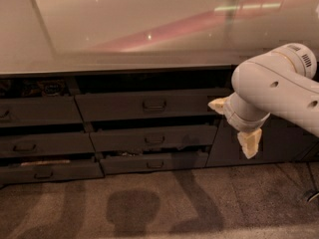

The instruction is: Open top drawer

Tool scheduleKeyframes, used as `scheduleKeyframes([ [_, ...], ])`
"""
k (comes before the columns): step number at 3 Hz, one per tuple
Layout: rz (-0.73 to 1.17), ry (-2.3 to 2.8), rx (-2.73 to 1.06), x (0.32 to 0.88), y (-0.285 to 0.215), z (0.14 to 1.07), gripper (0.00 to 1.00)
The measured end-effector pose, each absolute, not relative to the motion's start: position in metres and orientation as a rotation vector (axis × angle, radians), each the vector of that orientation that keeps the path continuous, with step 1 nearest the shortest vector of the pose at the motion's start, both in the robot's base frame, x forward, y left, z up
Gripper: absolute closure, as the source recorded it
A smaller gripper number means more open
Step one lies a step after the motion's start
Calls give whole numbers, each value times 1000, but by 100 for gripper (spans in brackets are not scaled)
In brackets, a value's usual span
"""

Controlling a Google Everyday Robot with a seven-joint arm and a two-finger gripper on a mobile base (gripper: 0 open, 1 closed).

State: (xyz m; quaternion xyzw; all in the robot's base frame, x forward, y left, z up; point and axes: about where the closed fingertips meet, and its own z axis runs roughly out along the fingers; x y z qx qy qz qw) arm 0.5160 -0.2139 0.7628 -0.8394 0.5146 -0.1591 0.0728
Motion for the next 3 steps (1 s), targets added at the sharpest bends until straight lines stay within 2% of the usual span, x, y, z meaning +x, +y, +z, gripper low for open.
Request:
scheduleKeyframes([
  [1,-485,1541,-2527,516,-213,763,0],
  [2,-538,1570,-2533,553,-216,772,0],
  [3,-538,1570,-2534,553,-216,772,0],
])
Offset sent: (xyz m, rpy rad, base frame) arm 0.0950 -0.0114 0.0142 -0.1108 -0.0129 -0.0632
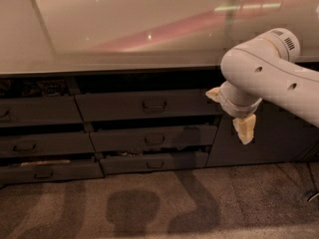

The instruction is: Open top drawer

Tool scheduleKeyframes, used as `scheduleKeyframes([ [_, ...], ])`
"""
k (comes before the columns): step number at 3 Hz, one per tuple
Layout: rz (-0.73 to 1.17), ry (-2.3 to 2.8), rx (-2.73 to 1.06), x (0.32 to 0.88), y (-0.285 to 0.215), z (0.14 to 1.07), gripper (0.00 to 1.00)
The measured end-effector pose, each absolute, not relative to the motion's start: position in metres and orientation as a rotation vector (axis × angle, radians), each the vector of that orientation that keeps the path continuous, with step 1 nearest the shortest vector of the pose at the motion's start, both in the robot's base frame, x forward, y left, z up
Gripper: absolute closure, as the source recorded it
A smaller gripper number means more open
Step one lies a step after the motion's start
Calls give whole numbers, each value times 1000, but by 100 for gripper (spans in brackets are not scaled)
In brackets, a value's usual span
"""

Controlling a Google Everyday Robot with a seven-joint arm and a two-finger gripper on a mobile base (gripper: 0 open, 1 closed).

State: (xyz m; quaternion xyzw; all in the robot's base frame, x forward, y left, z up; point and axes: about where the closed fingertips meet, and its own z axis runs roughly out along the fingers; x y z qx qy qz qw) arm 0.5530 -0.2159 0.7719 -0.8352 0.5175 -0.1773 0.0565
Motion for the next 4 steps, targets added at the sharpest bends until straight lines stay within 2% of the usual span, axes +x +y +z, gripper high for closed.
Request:
scheduleKeyframes([
  [1,-515,1550,-2540,556,-216,771,0],
  [2,-398,1537,-2445,571,-237,763,0],
  [3,-189,1453,-2334,580,-249,758,0],
  [4,-176,1360,-2289,594,-242,779,0],
])
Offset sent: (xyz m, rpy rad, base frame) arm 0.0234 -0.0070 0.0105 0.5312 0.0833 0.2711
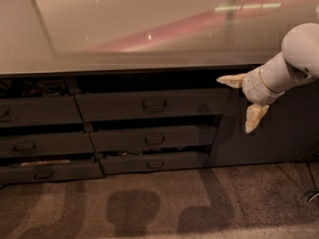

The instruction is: Open top drawer

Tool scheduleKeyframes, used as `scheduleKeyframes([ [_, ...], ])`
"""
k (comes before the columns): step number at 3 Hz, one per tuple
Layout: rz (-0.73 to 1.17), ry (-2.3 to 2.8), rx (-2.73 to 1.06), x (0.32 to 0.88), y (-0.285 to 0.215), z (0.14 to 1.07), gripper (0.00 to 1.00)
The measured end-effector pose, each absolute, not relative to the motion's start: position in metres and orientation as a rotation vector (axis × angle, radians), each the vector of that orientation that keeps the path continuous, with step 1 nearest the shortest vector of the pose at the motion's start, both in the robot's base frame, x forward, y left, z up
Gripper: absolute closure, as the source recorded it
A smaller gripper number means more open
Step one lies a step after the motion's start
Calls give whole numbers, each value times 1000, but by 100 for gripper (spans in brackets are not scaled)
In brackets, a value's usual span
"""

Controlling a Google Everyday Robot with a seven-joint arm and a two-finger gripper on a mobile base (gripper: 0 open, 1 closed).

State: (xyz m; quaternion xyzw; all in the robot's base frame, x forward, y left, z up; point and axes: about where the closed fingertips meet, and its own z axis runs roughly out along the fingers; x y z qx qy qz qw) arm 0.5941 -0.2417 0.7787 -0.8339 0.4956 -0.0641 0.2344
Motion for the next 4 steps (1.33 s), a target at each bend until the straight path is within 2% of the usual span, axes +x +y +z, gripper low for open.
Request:
scheduleKeyframes([
  [1,-176,1361,-2289,594,-242,779,0],
  [4,-70,1531,-2327,668,-267,706,0],
])
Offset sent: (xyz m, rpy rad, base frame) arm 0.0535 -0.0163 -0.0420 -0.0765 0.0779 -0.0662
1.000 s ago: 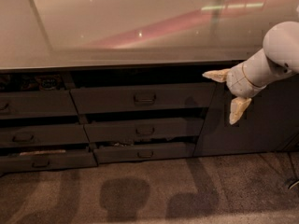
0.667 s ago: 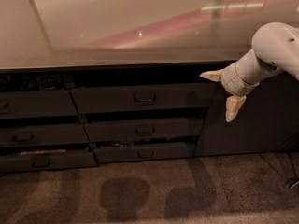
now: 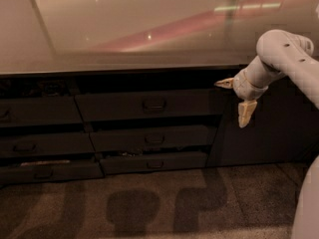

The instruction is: Open top drawer

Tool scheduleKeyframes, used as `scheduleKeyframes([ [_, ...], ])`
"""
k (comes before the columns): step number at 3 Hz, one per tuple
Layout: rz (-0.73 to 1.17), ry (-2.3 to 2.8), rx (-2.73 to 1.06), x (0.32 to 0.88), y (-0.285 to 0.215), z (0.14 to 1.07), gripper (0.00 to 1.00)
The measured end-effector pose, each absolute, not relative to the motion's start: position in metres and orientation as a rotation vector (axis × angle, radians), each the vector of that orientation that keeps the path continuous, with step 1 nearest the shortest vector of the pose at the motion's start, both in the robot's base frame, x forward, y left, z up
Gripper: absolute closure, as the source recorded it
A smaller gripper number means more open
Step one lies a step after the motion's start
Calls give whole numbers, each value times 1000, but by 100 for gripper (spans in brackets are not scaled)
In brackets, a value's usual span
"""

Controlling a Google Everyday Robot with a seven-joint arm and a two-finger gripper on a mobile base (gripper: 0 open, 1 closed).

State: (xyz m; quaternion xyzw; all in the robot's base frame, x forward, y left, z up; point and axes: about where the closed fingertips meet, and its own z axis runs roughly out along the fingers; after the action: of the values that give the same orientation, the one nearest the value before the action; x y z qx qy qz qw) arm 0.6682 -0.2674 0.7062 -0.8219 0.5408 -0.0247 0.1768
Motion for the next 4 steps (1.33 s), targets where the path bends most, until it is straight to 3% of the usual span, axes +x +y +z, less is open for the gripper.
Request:
scheduleKeyframes([
  [4,-286,1338,-2323,661,-258,699,0],
])
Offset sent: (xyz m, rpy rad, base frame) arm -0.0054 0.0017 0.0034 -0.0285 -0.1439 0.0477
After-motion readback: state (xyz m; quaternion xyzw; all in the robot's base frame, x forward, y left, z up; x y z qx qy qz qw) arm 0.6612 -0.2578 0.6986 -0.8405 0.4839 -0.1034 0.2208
